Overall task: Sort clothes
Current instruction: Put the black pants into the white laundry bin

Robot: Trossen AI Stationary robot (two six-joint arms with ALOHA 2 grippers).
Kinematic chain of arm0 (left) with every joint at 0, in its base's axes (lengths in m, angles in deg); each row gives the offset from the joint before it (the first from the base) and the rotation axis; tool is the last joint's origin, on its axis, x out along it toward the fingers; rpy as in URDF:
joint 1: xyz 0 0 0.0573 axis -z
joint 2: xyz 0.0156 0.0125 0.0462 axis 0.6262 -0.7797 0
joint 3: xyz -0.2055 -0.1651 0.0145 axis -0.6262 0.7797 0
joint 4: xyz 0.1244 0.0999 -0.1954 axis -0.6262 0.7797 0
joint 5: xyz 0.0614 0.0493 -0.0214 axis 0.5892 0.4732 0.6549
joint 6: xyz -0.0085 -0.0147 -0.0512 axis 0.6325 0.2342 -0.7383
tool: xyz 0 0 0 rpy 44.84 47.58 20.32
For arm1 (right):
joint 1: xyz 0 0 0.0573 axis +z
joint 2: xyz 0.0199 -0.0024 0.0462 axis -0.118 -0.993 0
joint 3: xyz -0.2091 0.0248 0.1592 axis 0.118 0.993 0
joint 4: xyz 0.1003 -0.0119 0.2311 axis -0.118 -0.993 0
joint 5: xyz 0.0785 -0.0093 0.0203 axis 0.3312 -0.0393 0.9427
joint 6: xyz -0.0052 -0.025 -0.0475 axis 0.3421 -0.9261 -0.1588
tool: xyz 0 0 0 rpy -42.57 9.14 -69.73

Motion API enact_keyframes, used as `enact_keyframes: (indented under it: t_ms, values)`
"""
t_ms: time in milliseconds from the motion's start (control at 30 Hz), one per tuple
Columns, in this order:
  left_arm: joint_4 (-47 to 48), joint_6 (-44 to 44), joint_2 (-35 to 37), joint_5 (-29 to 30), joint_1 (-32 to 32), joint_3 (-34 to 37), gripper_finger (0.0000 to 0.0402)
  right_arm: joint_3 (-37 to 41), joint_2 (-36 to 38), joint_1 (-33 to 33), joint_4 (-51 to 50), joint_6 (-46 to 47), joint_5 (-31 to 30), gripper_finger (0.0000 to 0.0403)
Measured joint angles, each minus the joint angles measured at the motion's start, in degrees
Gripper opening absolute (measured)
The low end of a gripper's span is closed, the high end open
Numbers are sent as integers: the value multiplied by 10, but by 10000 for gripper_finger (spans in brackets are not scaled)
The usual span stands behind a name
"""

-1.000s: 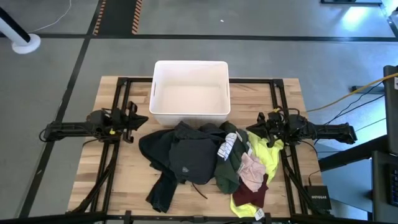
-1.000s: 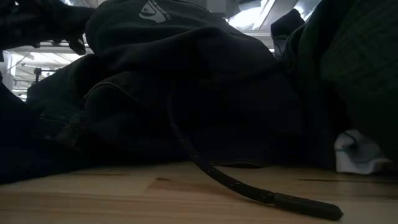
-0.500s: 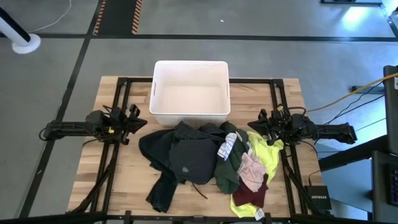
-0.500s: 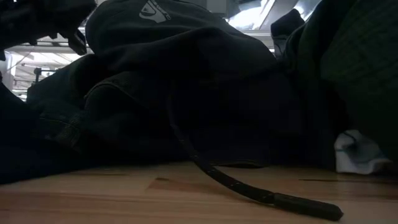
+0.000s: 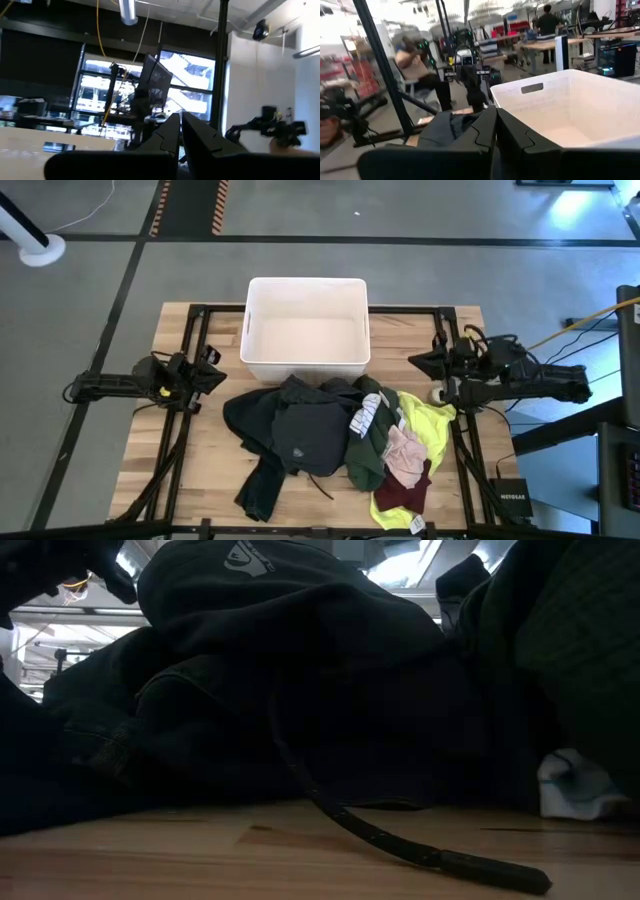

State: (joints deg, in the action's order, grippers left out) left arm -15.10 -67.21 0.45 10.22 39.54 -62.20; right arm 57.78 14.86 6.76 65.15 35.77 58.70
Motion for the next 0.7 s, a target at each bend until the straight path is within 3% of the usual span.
enact_keyframes:
  t_ms: [200,333,567,700]
  values:
    - [1,29,-56,5,0,-40,13,-110,-165,1,-18,-35,64,28]
    - [5,57,-119,6,0,-84,13,-198,-268,27,-81,-38,98,28]
    - [82,63,-211,6,0,-188,13,-364,-395,131,-238,-63,-7,28]
    - [119,101,-228,7,0,-210,13,-418,-446,159,-269,-50,-22,28]
